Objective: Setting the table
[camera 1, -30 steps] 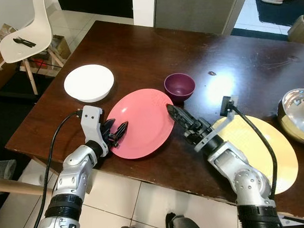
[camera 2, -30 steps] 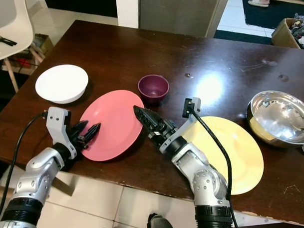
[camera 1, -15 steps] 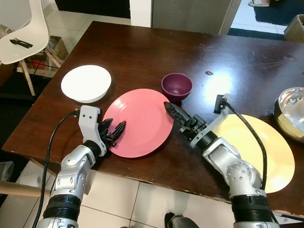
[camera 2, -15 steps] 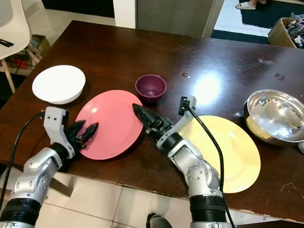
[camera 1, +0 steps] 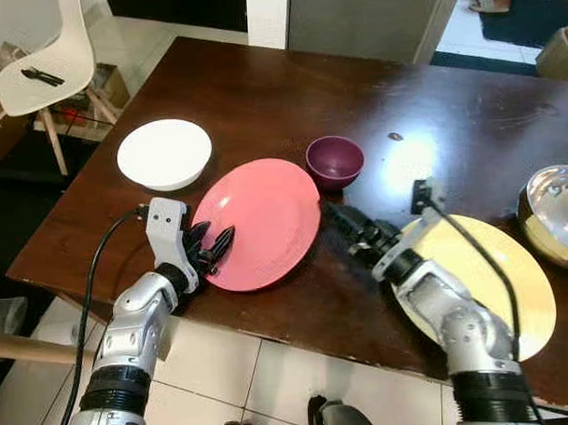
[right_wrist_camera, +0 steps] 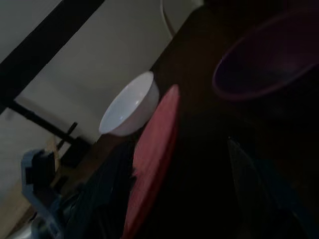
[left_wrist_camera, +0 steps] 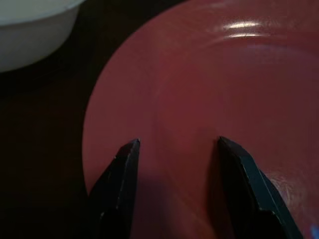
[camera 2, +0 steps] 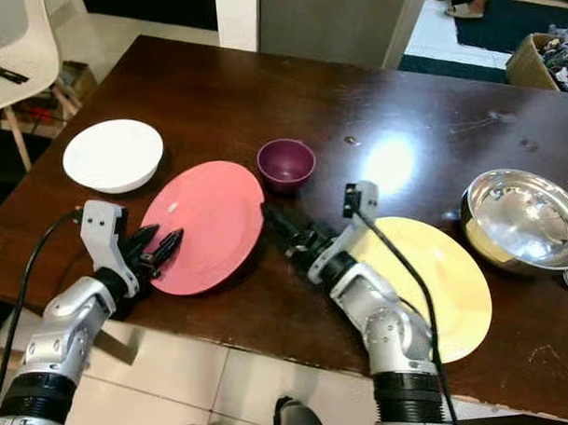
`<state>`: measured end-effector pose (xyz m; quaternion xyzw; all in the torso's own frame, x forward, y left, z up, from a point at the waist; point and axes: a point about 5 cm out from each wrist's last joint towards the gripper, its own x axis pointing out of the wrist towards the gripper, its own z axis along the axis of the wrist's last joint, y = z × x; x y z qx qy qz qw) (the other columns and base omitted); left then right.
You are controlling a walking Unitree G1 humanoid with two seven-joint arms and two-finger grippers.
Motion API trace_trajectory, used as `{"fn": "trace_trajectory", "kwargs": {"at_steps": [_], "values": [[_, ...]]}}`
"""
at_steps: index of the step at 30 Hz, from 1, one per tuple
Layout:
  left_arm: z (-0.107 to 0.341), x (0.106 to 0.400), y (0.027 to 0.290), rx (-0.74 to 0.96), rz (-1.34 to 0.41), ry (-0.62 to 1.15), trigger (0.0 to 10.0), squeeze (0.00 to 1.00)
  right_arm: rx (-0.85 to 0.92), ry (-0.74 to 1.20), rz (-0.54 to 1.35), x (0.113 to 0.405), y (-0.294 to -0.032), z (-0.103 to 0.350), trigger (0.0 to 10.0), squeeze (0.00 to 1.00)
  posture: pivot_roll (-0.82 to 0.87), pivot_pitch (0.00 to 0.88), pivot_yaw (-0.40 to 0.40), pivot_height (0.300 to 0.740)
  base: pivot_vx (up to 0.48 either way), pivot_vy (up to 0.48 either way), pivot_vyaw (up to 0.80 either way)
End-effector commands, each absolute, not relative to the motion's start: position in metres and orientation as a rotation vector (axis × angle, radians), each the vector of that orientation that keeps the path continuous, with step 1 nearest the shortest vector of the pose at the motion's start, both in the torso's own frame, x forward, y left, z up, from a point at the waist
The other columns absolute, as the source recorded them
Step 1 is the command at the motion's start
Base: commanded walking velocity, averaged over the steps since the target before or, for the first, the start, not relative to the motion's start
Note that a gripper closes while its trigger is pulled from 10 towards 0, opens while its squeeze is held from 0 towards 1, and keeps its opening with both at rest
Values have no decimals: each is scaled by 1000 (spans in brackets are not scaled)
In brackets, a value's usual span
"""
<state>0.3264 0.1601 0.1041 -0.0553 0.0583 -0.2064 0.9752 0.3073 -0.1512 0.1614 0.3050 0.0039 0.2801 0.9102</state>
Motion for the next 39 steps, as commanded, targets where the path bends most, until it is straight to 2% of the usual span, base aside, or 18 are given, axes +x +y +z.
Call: {"fn": "trace_trajectory", "kwargs": {"at_steps": [1, 10, 13, 24, 29, 30, 31, 39], "values": [[66, 311, 161, -140, -400, 300, 10000, 0, 638, 6, 552, 305, -157, 159, 10000, 0, -120, 155, 32, 740, 0, 0, 0], [66, 311, 160, -142, -400, 300, 10000, 0, 731, 31, 587, 304, -144, 152, 10000, 0, -120, 156, 31, 740, 0, 0, 0], [66, 311, 162, -140, -395, 300, 10000, 0, 792, 53, 627, 306, -130, 149, 10000, 0, -104, 155, 28, 740, 0, 0, 0], [66, 310, 163, -141, -389, 298, 10000, 0, 851, 181, 717, 309, -91, 128, 10000, 0, -95, 157, 24, 740, 0, 0, 0], [66, 309, 163, -141, -388, 298, 10000, 0, 891, 189, 719, 313, -88, 126, 10000, 0, -93, 158, 23, 740, 0, 0, 0], [66, 309, 163, -141, -387, 298, 10000, 0, 908, 189, 713, 314, -87, 126, 4471, 0, -88, 157, 21, 740, 0, 0, 0], [66, 309, 163, -142, -387, 298, 10000, 0, 932, 184, 708, 316, -87, 127, 0, 0, -88, 157, 21, 740, 0, 0, 0], [65, 308, 164, -142, -384, 300, 10000, 0, 963, 158, 738, 320, -88, 132, 0, 0, -89, 154, 19, 740, 0, 0, 0]]}}
